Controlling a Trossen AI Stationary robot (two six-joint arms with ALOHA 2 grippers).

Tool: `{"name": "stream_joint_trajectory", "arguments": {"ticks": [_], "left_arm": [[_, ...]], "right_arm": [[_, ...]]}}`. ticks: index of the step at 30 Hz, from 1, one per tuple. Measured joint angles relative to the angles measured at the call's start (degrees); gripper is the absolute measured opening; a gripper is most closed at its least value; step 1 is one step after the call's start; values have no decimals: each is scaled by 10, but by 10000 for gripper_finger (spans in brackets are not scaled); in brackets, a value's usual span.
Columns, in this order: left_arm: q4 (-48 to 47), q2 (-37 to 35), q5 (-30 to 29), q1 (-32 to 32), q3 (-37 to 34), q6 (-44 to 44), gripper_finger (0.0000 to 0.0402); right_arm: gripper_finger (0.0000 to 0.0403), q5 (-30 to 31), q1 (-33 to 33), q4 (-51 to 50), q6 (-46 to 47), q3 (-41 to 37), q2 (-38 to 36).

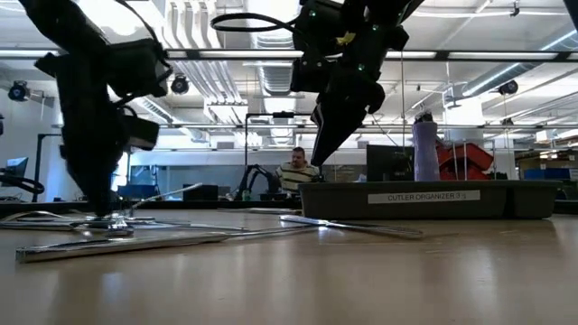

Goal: Sort silverware
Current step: Put the silver fork into the gray silverware tray

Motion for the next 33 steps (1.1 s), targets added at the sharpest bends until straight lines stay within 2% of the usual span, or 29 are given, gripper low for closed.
{"name": "stream_joint_trajectory", "arguments": {"ticks": [7, 11, 16, 19, 21, 27, 33], "left_arm": [[168, 55, -71, 0, 4, 76, 116], [221, 76, -106, 0, 14, 106, 116], [218, 72, -153, 0, 31, 108, 116], [208, 28, -169, 0, 34, 101, 116], [197, -16, -197, -1, 34, 94, 116], [173, -168, -340, 0, 26, 88, 116], [171, -252, -353, 0, 16, 104, 116]], "right_arm": [[34, 0, 0, 6, -3, 0, 0], [32, -6, 1, 42, -18, 0, 0], [33, -90, 2, 146, -84, -2, 13], [33, -142, 5, 200, -109, 8, 44], [40, -149, 8, 210, -122, 33, 77], [75, -148, 6, 218, -137, 148, 190], [88, -147, 3, 212, -153, 248, 274]]}}
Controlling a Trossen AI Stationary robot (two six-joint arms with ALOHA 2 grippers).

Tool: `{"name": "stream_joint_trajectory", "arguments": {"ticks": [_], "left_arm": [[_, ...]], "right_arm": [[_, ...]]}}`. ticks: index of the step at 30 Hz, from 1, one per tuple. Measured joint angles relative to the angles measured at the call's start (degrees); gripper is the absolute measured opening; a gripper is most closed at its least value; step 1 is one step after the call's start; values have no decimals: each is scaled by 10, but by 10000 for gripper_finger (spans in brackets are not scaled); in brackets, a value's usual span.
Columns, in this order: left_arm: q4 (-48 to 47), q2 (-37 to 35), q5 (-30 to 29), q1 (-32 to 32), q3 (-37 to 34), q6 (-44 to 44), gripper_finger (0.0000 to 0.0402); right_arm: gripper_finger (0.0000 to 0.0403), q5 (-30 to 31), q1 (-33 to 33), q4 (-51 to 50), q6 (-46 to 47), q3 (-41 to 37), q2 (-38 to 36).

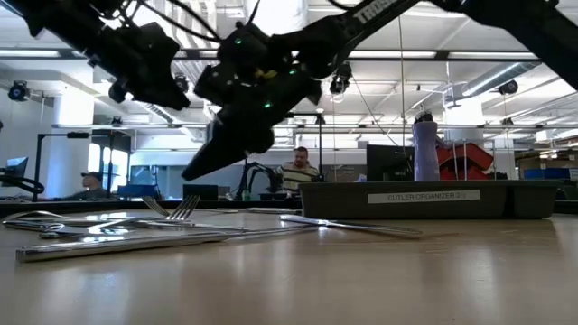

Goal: Sort silverware
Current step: Put the silver fork into the gray silverware tray

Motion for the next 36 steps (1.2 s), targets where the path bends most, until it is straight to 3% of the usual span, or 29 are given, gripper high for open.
{"name": "stream_joint_trajectory", "arguments": {"ticks": [9, 17, 23, 36], "left_arm": [[-12, -22, -15, 0, -12, 17, 116], [-10, -20, -21, 0, -46, 12, 116], [-11, -22, -21, 0, -60, -3, 116], [3, -29, -21, 0, -62, -3, 116]], "right_arm": [[56, 78, -19, -156, -23, 85, 48], [34, 80, -35, -345, -23, 125, 28], [50, 66, -33, -334, -50, 120, 27], [88, -11, -34, -169, -92, 64, 45]]}}
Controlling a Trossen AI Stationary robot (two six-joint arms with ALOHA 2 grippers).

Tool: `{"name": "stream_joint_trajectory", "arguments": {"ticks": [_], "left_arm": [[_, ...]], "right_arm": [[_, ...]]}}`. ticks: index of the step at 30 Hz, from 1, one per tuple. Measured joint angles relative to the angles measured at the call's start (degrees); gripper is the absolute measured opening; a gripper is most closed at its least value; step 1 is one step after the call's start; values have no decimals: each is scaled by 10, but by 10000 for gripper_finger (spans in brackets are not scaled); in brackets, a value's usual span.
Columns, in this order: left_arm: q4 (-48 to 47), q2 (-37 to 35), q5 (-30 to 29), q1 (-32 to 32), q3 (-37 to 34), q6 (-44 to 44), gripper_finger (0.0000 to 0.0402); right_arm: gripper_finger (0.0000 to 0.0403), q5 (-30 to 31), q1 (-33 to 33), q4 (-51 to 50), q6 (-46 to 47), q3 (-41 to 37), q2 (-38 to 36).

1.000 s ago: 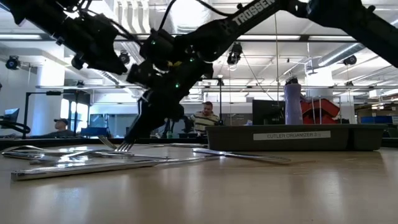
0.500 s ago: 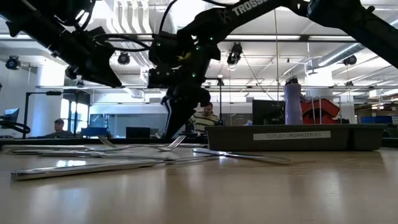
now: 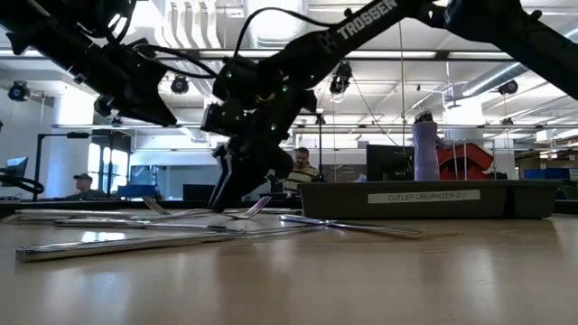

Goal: Sort silverware
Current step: Put the silver fork into the gray silverware tray

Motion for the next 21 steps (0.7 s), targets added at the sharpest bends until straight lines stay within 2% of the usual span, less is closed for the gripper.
{"name": "stream_joint_trajectory", "arguments": {"ticks": [5, 12, 16, 21], "left_arm": [[9, 0, 0, 0, -1, 0, 116], [9, -3, 0, 0, -1, 3, 116], [9, -3, 0, 0, -1, 2, 116], [9, -2, 0, 0, -1, 3, 116]], "right_arm": [[70, -31, 0, 12, 2, 2, 18], [43, -20, 0, -1, 18, 5, 10], [50, -9, 0, -13, 11, 12, -3], [80, -23, 8, -5, 0, 20, -12]]}}
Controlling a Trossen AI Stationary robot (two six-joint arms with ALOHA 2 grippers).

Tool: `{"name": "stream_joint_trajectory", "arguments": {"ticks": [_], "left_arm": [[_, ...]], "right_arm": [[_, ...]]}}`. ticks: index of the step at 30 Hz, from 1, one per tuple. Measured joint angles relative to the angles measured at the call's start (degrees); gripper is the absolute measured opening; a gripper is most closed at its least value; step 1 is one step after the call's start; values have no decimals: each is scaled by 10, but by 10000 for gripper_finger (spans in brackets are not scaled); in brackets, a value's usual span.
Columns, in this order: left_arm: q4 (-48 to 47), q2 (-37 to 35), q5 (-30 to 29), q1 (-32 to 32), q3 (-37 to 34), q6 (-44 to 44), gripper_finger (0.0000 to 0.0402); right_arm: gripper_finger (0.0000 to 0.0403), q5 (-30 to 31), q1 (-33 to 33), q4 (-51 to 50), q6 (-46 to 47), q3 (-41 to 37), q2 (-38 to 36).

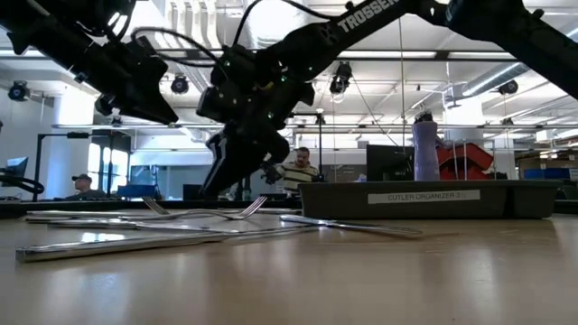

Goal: Sort silverware
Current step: Put the silver fork into the gray silverware tray

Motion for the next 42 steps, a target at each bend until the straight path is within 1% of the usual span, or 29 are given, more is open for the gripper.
{"name": "stream_joint_trajectory", "arguments": {"ticks": [2, 6, 10, 12, 14, 19, 22, 23, 27, 31, 36, 39, 42], "left_arm": [[0, 0, 0, 0, 0, 0, 116], [4, 0, 0, 0, -6, 0, 116], [10, 0, 0, 0, -12, -1, 116], [10, 0, 0, 0, -14, -3, 116], [10, 0, 0, 0, -14, -4, 116], [27, -1, 0, 0, -15, 3, 116], [45, -2, 1, 0, -15, 14, 116], [51, -4, 1, 0, -15, 18, 116], [63, -16, 1, 0, -15, 29, 116], [66, -36, 2, 0, -15, 35, 116], [65, -61, 2, -7, -15, 41, 116], [67, -69, 2, -19, -15, 41, 116], [94, -68, 2, -32, -24, 46, 116]], "right_arm": [[92, -13, 1, 4, -1, 0, 8], [109, -14, 0, 15, 5, -1, 31], [112, -17, -2, 28, 11, 1, 49], [102, -17, -3, 29, 19, 2, 53], [82, -14, -3, 26, 23, 2, 56], [13, -7, -3, 17, 24, 2, 55], [8, 18, -1, -1, 31, 10, 51], [6, 32, 0, -6, 34, 10, 46], [3, 51, 2, -30, 51, 6, 21], [2, 91, 6, -54, 75, 5, -26], [1, 85, 10, -130, 140, -5, -78], [1, 85, 11, -154, 180, -41, -115], [1, 84, 11, -150, 210, -109, -168]]}}
